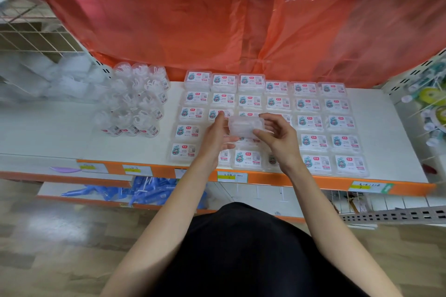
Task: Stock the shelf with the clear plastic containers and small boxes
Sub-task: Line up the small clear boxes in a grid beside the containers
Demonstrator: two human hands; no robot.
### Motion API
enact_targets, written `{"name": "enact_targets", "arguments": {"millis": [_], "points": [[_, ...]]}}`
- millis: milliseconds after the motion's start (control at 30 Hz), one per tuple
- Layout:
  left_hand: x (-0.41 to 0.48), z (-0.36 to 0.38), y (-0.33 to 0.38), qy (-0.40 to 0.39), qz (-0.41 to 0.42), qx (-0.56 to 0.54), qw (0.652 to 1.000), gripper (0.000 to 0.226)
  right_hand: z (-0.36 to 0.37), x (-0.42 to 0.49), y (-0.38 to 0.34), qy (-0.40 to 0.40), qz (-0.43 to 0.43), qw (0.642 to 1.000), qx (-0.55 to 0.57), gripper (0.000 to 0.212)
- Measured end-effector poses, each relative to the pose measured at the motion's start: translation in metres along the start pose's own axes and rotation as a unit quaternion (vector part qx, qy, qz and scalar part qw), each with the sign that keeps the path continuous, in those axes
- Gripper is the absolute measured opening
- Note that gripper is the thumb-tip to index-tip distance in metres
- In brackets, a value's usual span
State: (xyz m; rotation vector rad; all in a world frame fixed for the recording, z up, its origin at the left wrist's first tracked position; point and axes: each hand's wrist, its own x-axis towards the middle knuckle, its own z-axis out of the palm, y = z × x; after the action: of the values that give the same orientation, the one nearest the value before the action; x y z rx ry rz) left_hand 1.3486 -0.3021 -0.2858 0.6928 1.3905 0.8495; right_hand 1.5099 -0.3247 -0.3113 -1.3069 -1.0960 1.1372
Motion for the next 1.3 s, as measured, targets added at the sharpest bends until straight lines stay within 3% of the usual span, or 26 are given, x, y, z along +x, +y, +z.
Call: {"name": "enact_targets", "arguments": {"millis": [267,400,533,667,800,967,1167,1233,1300], "points": [[0.006,-0.006,-0.004,-0.009,0.024,-0.088,0.996,0.013,-0.002,0.001,0.007,-0.022,-0.06,0.994,-0.084,0.041],[0.005,-0.007,-0.008,-0.039,0.056,-0.08,0.994,0.026,-0.004,0.0,0.008,-0.017,-0.008,1.0,-0.013,0.041],[0.005,-0.01,-0.009,-0.049,0.095,-0.034,0.994,0.033,0.001,0.002,0.0,0.036,0.066,0.997,0.033,0.025],[0.008,-0.011,-0.014,-0.063,0.114,0.012,0.991,0.039,0.007,0.007,-0.003,0.027,0.158,0.985,0.057,0.027],[0.008,-0.006,-0.017,-0.033,0.106,0.006,0.994,0.038,0.01,0.005,-0.002,0.042,0.188,0.977,0.092,0.019],[0.01,-0.001,-0.016,-0.004,0.078,-0.01,0.997,0.031,0.006,0.006,-0.005,0.068,0.222,0.963,0.135,0.034],[0.006,0.008,-0.021,-0.029,0.094,0.034,0.995,0.03,0.005,0.002,-0.007,0.019,0.235,0.958,0.165,0.044],[0.006,0.01,-0.021,-0.025,0.112,0.038,0.993,0.027,0.004,0.001,-0.005,0.002,0.221,0.964,0.146,0.051],[0.007,0.01,-0.018,-0.022,0.125,0.046,0.991,0.025,-0.001,0.002,-0.001,-0.024,0.186,0.981,0.052,0.062]]}}
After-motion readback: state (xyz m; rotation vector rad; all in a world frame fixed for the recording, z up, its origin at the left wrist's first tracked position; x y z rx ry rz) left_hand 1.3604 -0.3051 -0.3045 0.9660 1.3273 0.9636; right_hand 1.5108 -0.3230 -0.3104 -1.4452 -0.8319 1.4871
